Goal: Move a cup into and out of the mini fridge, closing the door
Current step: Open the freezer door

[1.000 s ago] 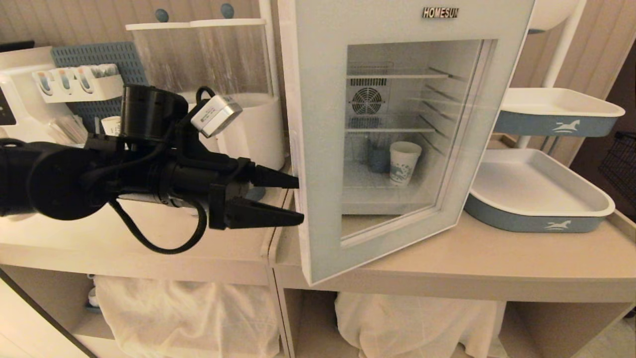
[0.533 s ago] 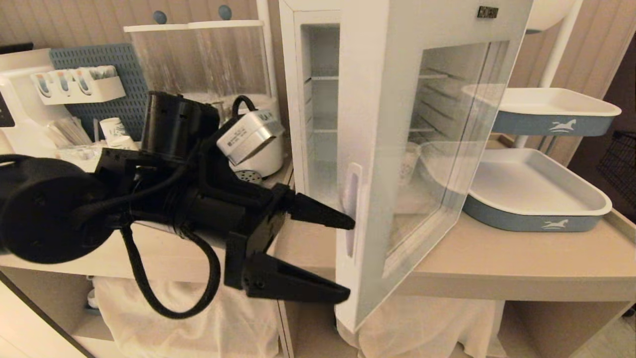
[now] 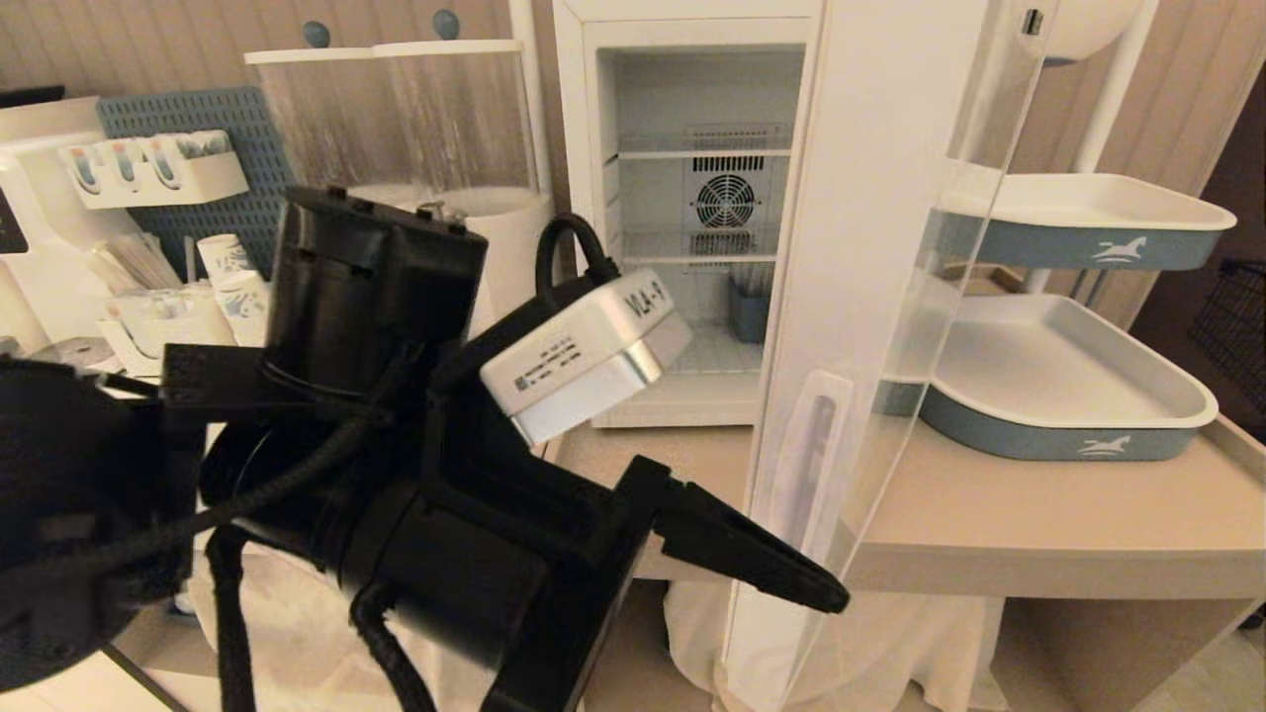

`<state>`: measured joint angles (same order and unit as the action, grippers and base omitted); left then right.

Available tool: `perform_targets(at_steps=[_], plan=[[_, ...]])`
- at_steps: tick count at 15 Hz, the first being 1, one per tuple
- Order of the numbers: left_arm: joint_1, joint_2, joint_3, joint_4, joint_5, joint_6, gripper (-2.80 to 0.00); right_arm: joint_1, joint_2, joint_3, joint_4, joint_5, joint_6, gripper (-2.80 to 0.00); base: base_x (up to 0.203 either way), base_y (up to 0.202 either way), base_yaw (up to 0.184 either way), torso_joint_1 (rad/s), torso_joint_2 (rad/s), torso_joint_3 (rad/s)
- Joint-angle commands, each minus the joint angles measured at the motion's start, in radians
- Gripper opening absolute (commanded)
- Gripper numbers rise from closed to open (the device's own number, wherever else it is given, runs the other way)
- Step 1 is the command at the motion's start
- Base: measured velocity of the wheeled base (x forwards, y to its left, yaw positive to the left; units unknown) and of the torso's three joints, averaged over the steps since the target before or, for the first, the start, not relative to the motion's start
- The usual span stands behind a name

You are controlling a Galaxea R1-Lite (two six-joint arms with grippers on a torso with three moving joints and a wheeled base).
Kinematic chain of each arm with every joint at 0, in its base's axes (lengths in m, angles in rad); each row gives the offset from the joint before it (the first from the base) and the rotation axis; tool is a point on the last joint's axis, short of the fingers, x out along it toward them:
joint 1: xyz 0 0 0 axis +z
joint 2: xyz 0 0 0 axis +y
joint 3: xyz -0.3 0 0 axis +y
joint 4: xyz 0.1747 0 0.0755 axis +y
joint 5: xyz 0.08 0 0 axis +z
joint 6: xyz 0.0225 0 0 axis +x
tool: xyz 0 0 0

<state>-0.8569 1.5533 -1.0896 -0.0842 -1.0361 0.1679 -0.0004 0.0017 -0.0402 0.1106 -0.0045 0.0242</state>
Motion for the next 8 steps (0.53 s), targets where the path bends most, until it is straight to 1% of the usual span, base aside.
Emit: perform_targets(at_steps=[1,2,3,5,6,7,8], plan=[[-0.072,-0.029,0.004,-0.033,0.031,-0.042,0.0,0.0,0.001,0.0,0.001,0.0,0.0,-2.8,0.0,0.0,0.0,0.0,0.0,0.0],[-0.132,-0.036,0.012,-0.074,0.071,-0.086,0.0,0.0,0.001,0.0,0.001,0.0,0.0,-2.8,0.0,0.0,0.0,0.0,0.0,0.0],[-0.165,-0.047,0.026,-0.128,0.123,-0.119,0.0,-0.001,0.001,0.0,0.001,0.0,0.0,-2.8,0.0,0.0,0.0,0.0,0.0,0.0],[-0.212,-0.074,0.117,-0.296,0.265,-0.152,0.0,0.0,0.001,0.0,0.001,0.0,0.0,-2.8,0.0,0.0,0.0,0.0,0.0,0.0],[-0.213,-0.078,0.125,-0.311,0.281,-0.158,0.0,0.0,0.001,0.0,0.001,0.0,0.0,-2.8,0.0,0.0,0.0,0.0,0.0,0.0],[-0.178,-0.078,0.134,-0.323,0.297,-0.156,0.0,0.0,0.001,0.0,0.001,0.0,0.0,-2.8,0.0,0.0,0.0,0.0,0.0,0.0],[-0.124,-0.076,0.141,-0.329,0.307,-0.155,0.0,-0.001,0.001,0.0,0.001,0.0,0.0,-2.8,0.0,0.0,0.0,0.0,0.0,0.0]])
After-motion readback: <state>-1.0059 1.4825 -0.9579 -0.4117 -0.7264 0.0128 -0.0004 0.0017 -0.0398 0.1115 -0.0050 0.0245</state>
